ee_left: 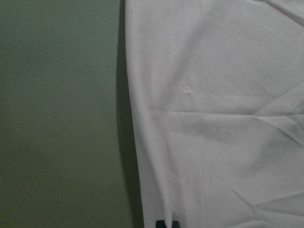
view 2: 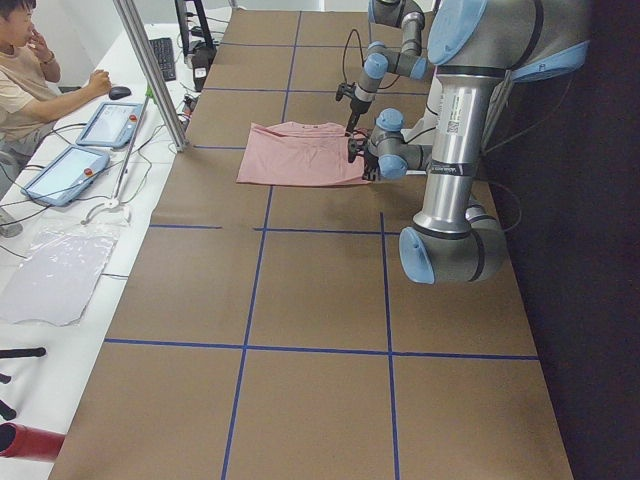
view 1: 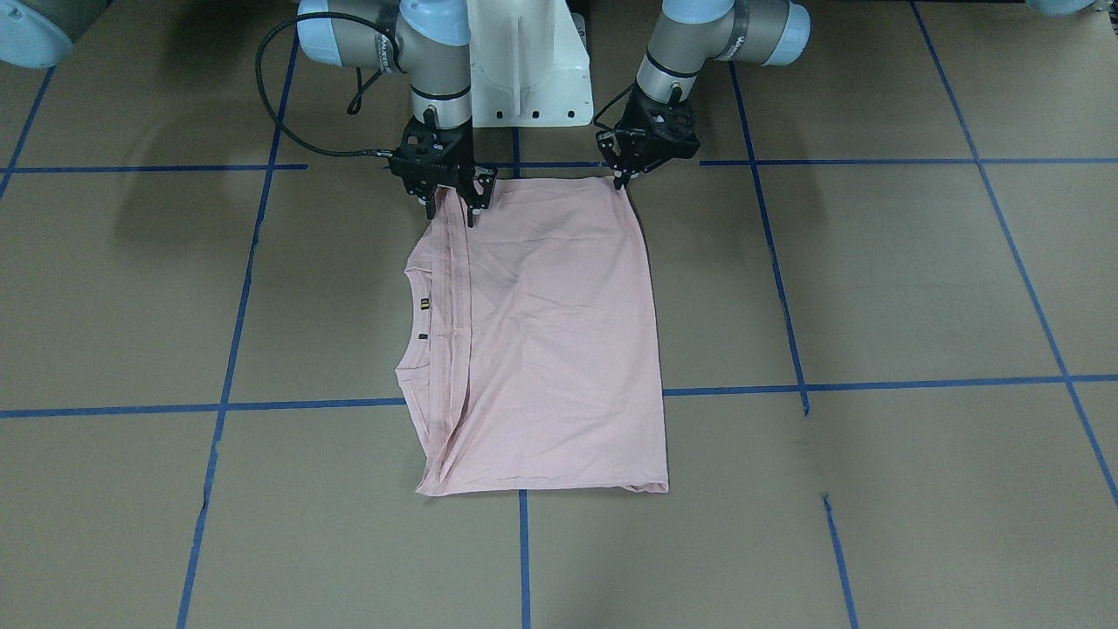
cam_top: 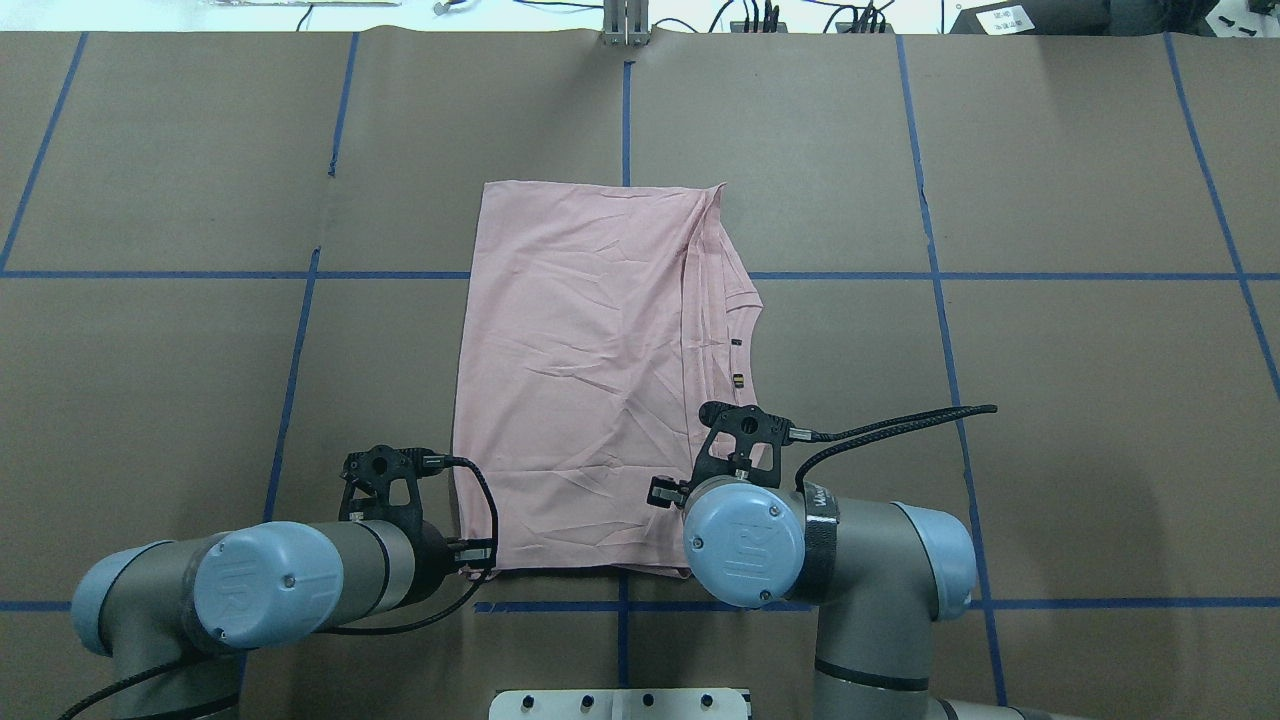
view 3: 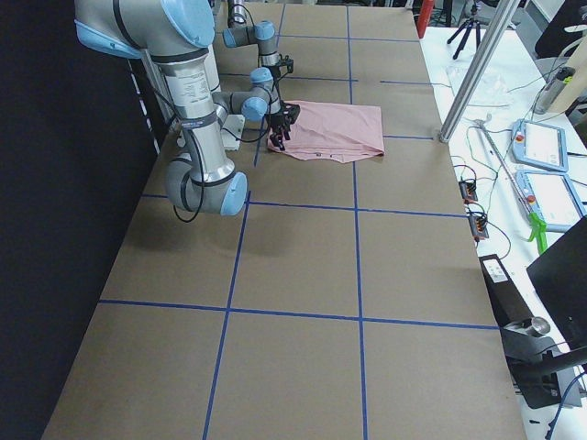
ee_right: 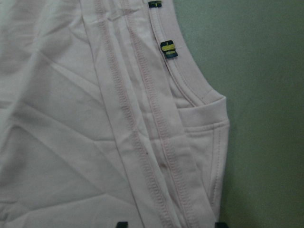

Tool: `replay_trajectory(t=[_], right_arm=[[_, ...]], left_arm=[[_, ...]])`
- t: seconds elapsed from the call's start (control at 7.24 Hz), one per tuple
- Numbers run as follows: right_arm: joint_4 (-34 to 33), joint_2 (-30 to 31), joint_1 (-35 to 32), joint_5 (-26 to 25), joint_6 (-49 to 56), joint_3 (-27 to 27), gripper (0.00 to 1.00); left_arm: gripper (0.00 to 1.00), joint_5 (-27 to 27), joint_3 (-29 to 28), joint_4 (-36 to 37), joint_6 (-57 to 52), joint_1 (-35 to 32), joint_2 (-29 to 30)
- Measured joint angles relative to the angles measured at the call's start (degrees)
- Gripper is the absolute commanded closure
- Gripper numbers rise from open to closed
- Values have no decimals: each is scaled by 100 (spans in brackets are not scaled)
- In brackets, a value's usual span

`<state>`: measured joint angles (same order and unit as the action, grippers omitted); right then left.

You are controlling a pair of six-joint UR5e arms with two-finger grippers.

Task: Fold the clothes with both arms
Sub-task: 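Grasp the near shirt edge corners with both grippers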

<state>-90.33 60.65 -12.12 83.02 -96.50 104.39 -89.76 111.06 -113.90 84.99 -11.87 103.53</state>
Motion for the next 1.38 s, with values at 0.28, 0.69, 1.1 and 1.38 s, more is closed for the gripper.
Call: replay_trajectory(t=[0.28, 0.69, 1.1, 1.38], right_arm=[[-19, 8, 160, 22, -14, 88, 33], [-28, 56, 321, 21, -18, 50, 42], [-20, 64, 332, 4, -43, 32, 100], [-19, 60, 325, -2, -87, 35, 100]], left_arm=[[100, 2, -17, -3, -13, 0, 0], [100, 6, -22, -9, -17, 0, 0], [100, 2, -23, -10, -18, 0, 0], [100, 2, -23, -12, -18, 0, 0]])
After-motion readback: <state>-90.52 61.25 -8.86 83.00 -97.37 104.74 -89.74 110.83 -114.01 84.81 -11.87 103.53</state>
